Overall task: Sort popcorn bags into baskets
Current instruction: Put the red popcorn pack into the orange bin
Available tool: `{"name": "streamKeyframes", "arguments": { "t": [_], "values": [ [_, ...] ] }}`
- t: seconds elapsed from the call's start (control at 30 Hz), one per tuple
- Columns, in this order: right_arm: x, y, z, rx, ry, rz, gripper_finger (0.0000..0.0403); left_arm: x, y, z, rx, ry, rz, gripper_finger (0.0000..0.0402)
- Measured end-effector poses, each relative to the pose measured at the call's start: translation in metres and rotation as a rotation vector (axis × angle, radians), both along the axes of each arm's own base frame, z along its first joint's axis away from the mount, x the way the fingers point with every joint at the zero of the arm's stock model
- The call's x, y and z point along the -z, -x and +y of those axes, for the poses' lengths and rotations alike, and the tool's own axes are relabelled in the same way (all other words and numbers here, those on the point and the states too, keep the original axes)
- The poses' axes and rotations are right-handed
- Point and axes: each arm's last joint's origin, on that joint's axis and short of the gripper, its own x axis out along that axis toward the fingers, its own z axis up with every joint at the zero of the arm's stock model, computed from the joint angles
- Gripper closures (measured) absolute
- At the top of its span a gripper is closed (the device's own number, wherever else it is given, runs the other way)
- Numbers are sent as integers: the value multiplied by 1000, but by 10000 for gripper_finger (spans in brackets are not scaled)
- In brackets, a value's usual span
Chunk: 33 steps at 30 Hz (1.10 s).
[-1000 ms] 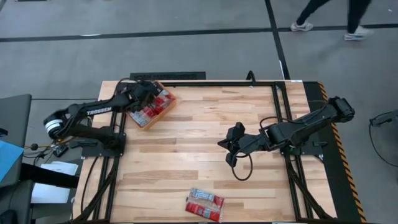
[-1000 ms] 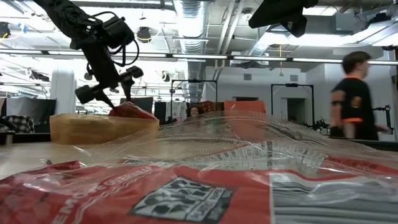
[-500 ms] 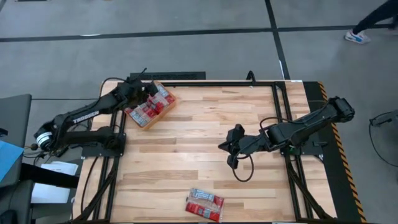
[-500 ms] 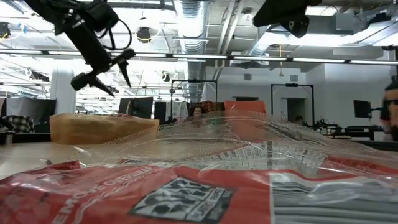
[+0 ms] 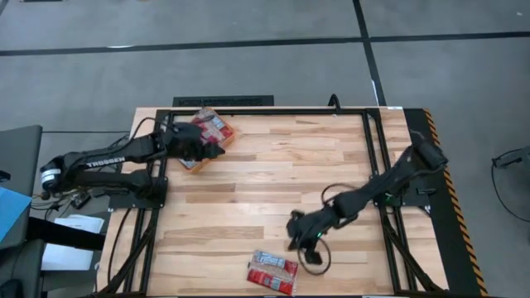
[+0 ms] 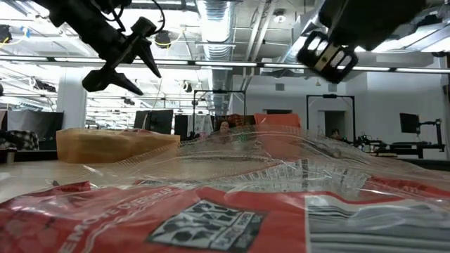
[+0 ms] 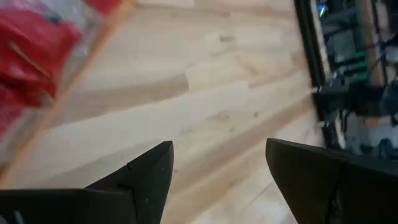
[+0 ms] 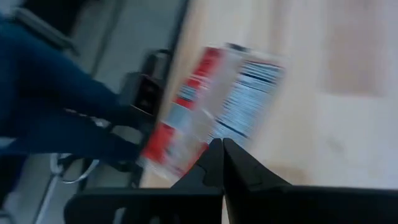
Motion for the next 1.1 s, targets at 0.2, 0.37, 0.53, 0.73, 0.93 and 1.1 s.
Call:
{"name": "streamKeyframes", "arguments": {
  "t": [0.2, 0.37, 0.53, 0.73, 0.93, 1.1],
  "values": [
    [42, -25, 32, -113, -165, -110, 395, 0, -6, -19, 53, -23, 10, 159],
    [91, -33, 43, -49, -266, -8, 391, 0, -9, -32, 84, -19, 5, 159],
    [110, -37, 44, 21, -309, 34, 380, 0, -11, -45, 136, -29, 6, 159],
    [111, -46, 20, 120, -205, 33, 390, 0, -12, -55, 185, -25, 7, 159],
    [108, -58, -16, 225, -137, 52, 381, 1, -12, -61, 218, -23, 14, 159],
    [105, -64, -41, 269, -62, 45, 374, 3, -10, -63, 219, -28, 36, 159]
  ]
}}
